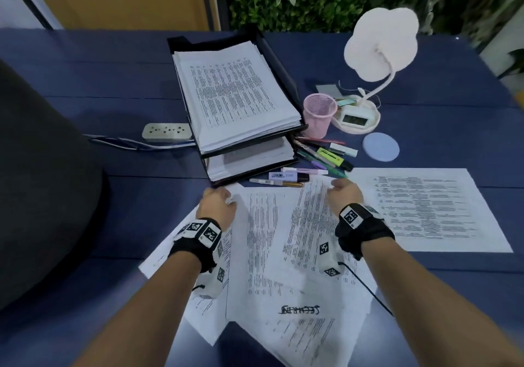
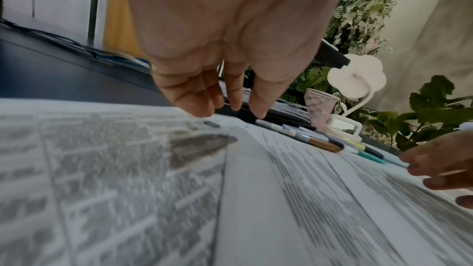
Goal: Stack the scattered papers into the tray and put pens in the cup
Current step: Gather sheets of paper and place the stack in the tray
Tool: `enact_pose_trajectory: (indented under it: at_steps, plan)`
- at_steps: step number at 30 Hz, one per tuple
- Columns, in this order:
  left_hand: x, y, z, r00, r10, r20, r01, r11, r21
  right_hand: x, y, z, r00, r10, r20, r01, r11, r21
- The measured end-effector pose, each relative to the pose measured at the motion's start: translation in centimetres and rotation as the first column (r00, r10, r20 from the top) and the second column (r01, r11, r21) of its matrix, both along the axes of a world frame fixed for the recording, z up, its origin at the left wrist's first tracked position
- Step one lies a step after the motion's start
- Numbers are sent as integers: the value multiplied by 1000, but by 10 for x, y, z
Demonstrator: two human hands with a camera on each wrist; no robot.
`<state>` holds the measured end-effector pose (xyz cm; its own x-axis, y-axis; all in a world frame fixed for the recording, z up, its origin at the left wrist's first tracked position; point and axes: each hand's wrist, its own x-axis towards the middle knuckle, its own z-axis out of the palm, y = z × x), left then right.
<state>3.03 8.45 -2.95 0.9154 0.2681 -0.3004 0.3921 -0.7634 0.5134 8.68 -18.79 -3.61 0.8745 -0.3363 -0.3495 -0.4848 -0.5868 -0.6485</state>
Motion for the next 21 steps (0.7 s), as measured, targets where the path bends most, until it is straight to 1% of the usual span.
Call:
enact_pose_trajectory:
  at_steps: [2,4,6,8,10,12,15,19,21]
  plan:
    - [-11,-13,-3,998,0,-69,2,999,35,-15,-19,-3,999,-18,-39,15,998,-66]
    - [-21,-25,-6,993,6,-121,0,998,57,-25,-32,-5,994,0,-107,-18,987,-162]
    - [-28,-35,-8,990,36,-136,-30,999,46,-34,-39,-5,971,85,-224,-146,951,-274]
    - [-31,-42,-9,984,107,-141,-108,994,1,-44,-41,-8,938,203,-280,-291,900,-323]
    - [-30,-48,-9,971,170,-171,-182,982,-58,-57,-41,-11,912,300,-279,-387,854,-347]
    - [-31,-52,-8,962,174,-211,-195,977,-82,-66,-42,-12,883,375,-281,-459,816,-352]
    - [-34,-60,-7,958,146,-247,-172,981,-89,-73,-42,-11,850,431,-301,-517,793,-323]
    - [-38,-68,-2,976,44,-212,-54,998,-44,-78,-43,-9,839,459,-290,-539,771,-339]
    - [-38,-72,1,980,32,-195,-56,991,-120,-79,-43,-7,835,463,-297,-545,766,-340]
